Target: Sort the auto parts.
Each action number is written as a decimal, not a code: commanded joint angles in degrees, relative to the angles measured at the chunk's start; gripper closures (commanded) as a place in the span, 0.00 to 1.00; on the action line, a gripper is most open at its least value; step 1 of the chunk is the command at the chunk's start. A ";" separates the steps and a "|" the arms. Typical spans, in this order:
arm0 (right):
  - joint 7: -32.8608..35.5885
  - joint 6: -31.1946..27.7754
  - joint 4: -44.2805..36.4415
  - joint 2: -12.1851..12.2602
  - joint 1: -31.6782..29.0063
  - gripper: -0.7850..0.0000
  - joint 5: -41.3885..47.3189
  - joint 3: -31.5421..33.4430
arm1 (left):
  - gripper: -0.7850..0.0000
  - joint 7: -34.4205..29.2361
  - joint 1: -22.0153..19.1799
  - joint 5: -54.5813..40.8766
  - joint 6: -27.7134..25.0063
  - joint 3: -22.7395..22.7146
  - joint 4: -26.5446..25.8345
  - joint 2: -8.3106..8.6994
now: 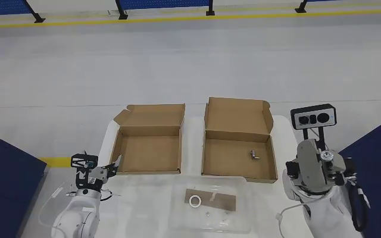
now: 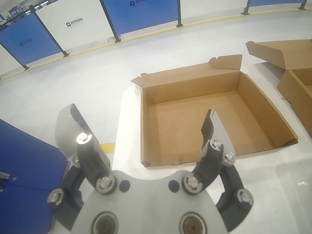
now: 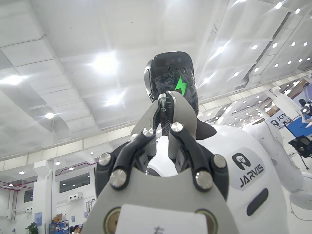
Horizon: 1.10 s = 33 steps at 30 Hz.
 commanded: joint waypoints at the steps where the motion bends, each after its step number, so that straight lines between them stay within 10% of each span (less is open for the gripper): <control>1: 0.08 0.17 0.01 -0.13 0.00 1.00 -0.27 0.14 | 0.00 0.00 0.00 0.00 0.00 0.00 0.00 0.00; 33: -0.42 1.49 -1.06 -1.55 -0.25 1.00 -5.40 1.57 | 0.00 0.00 0.00 0.00 0.00 0.00 0.00 0.00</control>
